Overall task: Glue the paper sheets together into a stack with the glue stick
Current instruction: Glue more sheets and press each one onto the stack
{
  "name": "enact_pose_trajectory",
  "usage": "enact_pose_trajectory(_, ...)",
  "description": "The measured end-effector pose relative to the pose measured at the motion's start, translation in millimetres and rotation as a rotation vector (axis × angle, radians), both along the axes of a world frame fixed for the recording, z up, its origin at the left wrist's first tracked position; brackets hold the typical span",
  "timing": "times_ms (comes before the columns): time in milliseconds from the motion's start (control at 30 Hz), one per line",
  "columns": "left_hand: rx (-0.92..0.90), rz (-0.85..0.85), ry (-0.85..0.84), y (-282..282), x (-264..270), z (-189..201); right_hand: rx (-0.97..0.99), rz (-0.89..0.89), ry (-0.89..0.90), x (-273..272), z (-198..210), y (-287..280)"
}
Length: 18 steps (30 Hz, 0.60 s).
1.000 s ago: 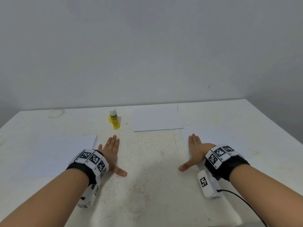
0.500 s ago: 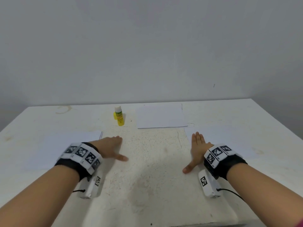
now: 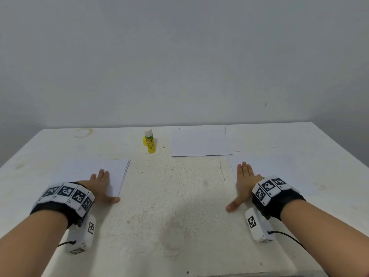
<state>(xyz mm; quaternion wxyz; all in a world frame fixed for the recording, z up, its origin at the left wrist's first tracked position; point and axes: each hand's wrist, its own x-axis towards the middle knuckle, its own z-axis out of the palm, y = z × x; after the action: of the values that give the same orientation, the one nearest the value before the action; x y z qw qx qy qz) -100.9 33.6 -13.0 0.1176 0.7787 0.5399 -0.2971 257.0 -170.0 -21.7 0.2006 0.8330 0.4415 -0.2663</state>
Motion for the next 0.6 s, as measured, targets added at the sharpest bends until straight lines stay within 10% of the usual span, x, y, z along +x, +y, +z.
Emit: enact_pose_trajectory(600, -0.080, 0.061, -0.171, 5, -11, 11, -0.008, -0.002, -0.004, -3, 3, -2)
